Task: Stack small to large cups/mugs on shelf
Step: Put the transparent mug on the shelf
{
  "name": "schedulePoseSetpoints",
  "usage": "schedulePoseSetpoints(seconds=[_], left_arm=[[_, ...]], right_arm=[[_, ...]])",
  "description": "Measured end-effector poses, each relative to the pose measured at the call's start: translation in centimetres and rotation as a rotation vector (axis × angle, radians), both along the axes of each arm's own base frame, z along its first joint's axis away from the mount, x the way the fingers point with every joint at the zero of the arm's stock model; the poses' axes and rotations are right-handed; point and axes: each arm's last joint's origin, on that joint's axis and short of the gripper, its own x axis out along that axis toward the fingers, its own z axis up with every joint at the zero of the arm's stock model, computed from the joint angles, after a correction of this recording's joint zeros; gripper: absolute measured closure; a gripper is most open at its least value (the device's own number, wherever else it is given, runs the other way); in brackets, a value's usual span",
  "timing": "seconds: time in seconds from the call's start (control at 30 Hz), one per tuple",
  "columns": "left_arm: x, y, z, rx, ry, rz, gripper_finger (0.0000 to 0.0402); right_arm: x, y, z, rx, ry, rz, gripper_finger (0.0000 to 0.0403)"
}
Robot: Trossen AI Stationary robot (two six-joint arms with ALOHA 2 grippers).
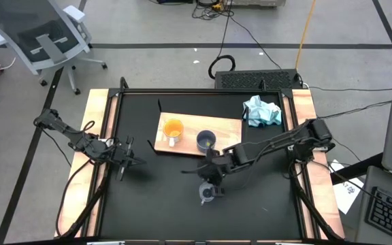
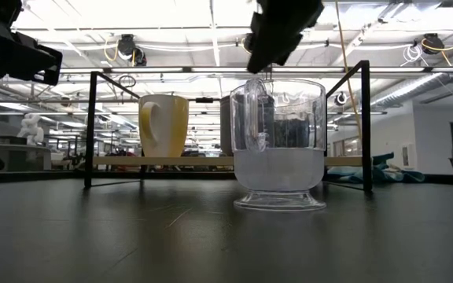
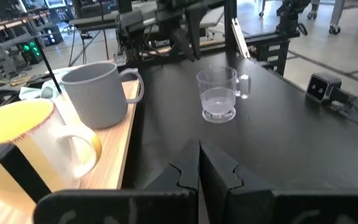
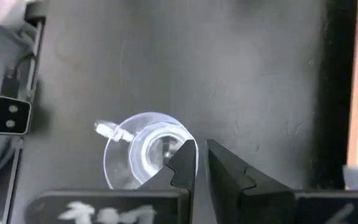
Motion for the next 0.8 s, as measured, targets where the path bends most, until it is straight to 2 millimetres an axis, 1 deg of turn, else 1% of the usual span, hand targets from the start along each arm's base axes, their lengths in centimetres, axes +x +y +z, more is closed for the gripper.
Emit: schedulePoseSetpoints(seconds=[0.07, 0.13, 0.23, 0.53, 0.8], left_arm=[[0.0, 0.0, -0.1, 0.0, 0.005, 0.0, 0.0391], [0.0, 0.0, -0.1, 0.002, 0.009, 0.0, 0.0392], [0.0, 0.0, -0.1, 0.003, 0.012, 0.0, 0.0391], [0.0, 0.0, -0.2, 0.006, 0.018, 0.0, 0.0391], [0.0, 0.0, -0.2, 0.007, 0.017, 0.0, 0.0392]], right_arm=[[0.7, 0.2, -0.1, -0.01, 0.039, 0.003, 0.0374], [1.0, 0.3, -0.1, -0.022, 0.079, 0.004, 0.0374], [1.2, 0.4, 0.2, -0.022, 0.074, 0.006, 0.0374], [0.6, 0.2, 0.4, -0.013, 0.122, -0.023, 0.0373], [0.2, 1.3, 0.4, 0.085, 0.171, 0.007, 0.0373]])
